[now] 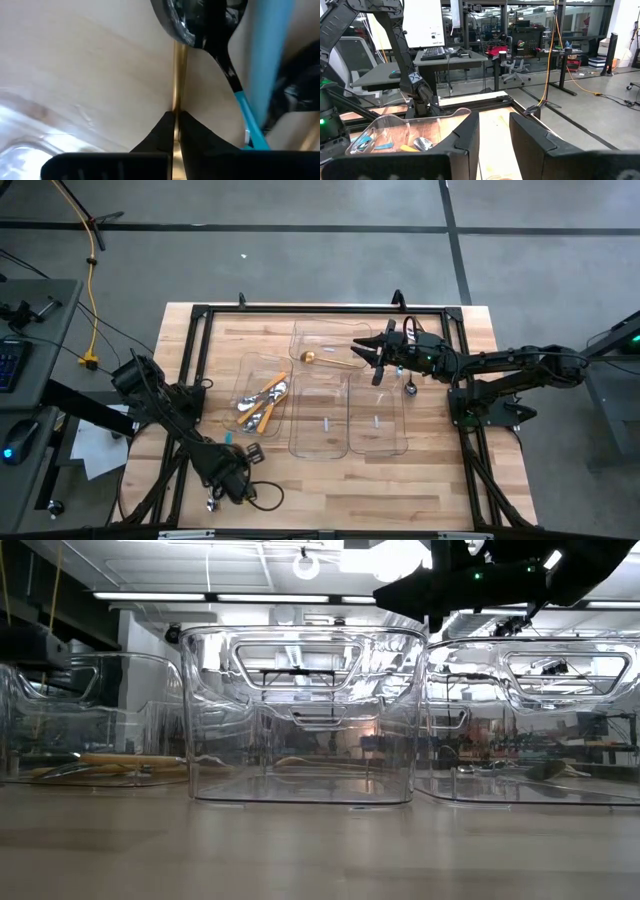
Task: Sort silverware by color (type)
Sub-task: Put the gold spoon into the top transparent bin
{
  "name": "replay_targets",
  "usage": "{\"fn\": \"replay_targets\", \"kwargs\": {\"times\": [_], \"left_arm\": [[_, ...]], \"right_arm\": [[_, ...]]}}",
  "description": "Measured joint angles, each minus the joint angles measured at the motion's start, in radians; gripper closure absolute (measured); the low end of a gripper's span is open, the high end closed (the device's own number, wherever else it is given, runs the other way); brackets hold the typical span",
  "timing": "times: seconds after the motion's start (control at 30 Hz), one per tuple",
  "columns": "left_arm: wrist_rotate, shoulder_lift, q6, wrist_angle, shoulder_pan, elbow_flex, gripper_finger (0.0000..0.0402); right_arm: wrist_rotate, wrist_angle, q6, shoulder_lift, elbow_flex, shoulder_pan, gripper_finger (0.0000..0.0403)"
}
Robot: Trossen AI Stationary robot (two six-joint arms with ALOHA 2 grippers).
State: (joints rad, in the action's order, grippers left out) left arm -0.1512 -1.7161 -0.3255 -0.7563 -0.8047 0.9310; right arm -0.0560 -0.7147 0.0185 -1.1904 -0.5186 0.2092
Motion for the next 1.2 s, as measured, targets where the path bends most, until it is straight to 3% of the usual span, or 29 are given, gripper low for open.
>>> {"fn": "replay_targets", "kwargs": {"times": [0.4,1.2], "left_arm": [[-0.239,-0.005,0.075,0.083,0.0,-0.002,0.0401],[-0.275,-0.001,0.289,0.048,-0.074,-0.001,0.0401]], "right_arm": [[0.0,0.0,0.0,0.0,0.0,0.0,0.0311],[0.0,0.0,0.0,0.0,0.0,0.0,0.0311]]}}
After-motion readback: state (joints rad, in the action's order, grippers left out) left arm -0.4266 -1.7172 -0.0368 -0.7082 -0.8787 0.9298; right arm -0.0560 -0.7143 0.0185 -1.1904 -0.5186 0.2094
